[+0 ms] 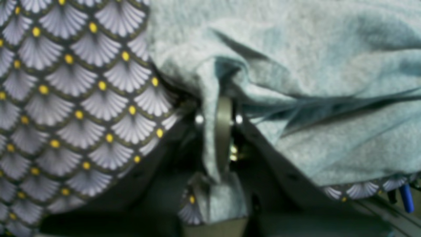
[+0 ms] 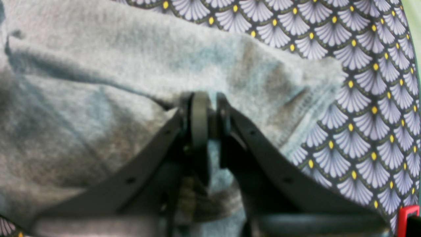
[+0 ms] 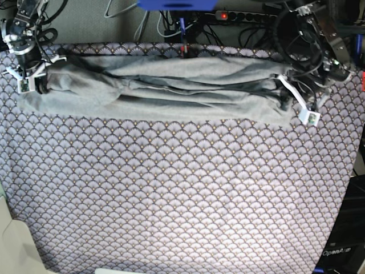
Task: Fold the T-shirt properly
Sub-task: 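Pull the grasped end with the left gripper away from the right gripper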
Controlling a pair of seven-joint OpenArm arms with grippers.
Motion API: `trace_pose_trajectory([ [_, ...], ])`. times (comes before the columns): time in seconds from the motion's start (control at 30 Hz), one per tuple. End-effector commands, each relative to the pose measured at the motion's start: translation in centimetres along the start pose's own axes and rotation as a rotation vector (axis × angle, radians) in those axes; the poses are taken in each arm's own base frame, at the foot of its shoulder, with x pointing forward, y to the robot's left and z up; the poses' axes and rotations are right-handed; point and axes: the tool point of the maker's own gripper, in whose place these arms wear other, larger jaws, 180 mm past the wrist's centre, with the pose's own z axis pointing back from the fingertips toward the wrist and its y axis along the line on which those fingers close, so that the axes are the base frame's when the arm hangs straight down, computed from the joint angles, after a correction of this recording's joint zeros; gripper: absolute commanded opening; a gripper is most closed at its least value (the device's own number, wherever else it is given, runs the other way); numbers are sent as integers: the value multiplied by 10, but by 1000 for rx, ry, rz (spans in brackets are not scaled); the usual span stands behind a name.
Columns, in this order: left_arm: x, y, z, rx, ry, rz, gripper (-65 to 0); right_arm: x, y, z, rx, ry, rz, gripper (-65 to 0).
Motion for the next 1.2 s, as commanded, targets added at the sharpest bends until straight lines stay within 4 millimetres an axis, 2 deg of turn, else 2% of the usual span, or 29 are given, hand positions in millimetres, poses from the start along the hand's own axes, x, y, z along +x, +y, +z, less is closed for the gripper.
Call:
trace_pose_trajectory([
  [0.0, 13, 0, 8, 10, -47, -26, -650, 12, -8, 3, -15, -43, 12, -620],
  [0.1, 24, -8, 17, -9, -94, -28, -650, 11, -8, 3, -15, -42, 12, -620],
  [0.3, 22, -9, 25, -69, -61, -36, -650, 12, -8, 3, -15, -43, 12, -620],
  [0.5, 12, -8, 26, -71, -39, -34, -650, 12, -8, 2, -15, -45, 12, -620],
  [0.87, 15, -8, 26, -70, -46, -35, -650, 11, -7, 3, -13, -42, 11, -620],
  [0.93, 15, -8, 26, -71, -46, -34, -597, 11, -7, 3, -12, -40, 11, -620],
  [1.07, 14, -7, 26, -70, -45, -33, -423, 10, -7, 3, -12, -39, 11, -620],
  [1.17, 14, -8, 26, -74, -48, -30, -359, 10, -7, 3, -12, -39, 11, -620],
])
